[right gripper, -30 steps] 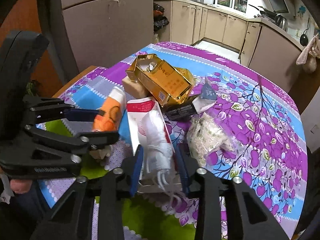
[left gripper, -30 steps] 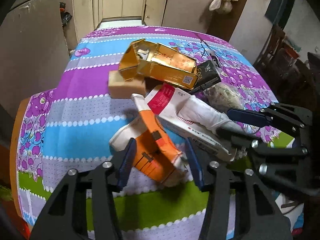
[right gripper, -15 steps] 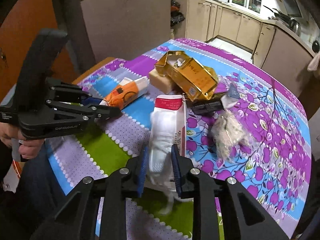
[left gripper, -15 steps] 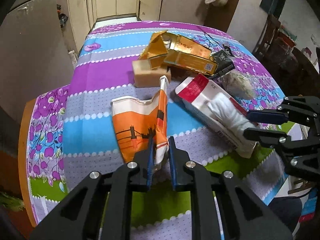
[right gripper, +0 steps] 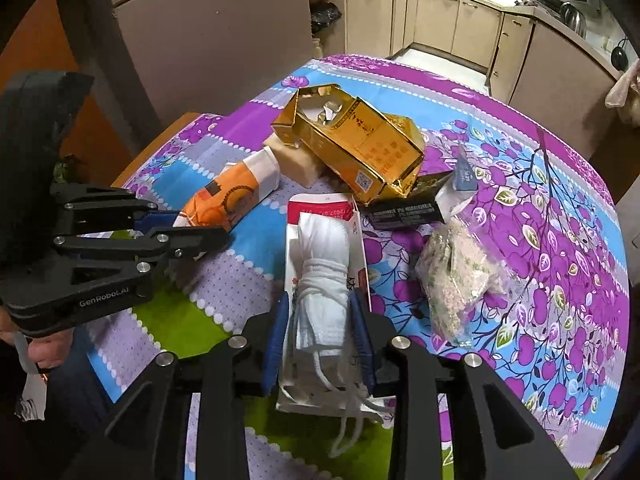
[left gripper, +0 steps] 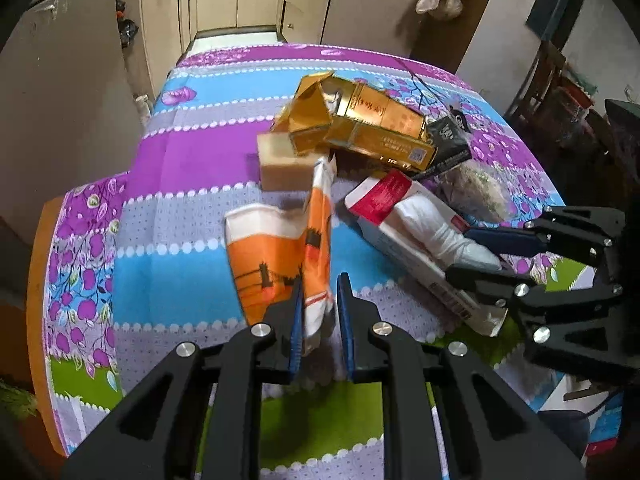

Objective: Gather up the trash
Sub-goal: 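Grasp the orange packet with the left tool while the right tool grasps the white cloth, then carry the orange packet and white cloth over the white bucket with both tools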

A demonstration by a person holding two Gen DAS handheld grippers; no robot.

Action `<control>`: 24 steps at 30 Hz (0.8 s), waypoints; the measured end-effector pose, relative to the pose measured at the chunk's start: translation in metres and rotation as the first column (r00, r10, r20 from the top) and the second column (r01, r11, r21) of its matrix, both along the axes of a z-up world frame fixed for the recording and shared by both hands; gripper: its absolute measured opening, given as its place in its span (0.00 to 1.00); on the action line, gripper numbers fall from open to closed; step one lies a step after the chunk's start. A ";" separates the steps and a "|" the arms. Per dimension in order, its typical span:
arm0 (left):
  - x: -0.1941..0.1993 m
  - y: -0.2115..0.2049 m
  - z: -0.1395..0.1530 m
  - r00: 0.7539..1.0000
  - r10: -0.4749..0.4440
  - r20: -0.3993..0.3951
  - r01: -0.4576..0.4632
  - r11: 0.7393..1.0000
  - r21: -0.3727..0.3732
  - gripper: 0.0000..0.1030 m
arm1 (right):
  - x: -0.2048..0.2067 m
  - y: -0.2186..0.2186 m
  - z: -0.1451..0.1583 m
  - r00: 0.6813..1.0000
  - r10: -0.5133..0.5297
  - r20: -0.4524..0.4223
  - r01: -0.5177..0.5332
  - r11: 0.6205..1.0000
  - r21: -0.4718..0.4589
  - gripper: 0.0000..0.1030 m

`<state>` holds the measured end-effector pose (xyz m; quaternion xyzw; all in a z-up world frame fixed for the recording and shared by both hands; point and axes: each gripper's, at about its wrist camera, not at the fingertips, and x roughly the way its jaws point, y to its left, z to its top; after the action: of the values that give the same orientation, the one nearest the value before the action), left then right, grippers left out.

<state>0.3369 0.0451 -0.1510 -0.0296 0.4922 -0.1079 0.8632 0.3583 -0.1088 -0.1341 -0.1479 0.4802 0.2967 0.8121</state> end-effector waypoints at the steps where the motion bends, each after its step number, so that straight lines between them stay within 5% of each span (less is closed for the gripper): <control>1: 0.000 -0.002 0.000 1.000 -0.004 0.001 0.004 1.000 0.003 0.14 | 0.001 0.002 -0.001 1.000 -0.001 -0.002 0.001 1.000 -0.004 0.32; 7: -0.002 -0.003 -0.005 1.000 0.016 0.026 -0.016 1.000 0.020 0.11 | -0.007 0.007 -0.001 0.999 -0.027 0.029 0.027 1.000 0.007 0.26; 14: -0.026 0.008 0.014 0.985 0.085 0.153 -0.087 0.996 0.005 0.11 | -0.041 -0.014 0.028 0.980 -0.137 0.145 0.112 0.980 0.164 0.25; 24: -0.084 -0.022 0.093 0.909 0.110 0.402 -0.111 0.994 -0.019 0.11 | -0.108 -0.057 0.096 0.850 -0.348 0.395 0.247 0.926 0.284 0.25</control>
<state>0.2531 0.0227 -0.0580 -0.0327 0.3021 -0.0616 0.9507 0.2500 -0.1655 -0.0384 -0.0423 0.2657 0.1774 0.9466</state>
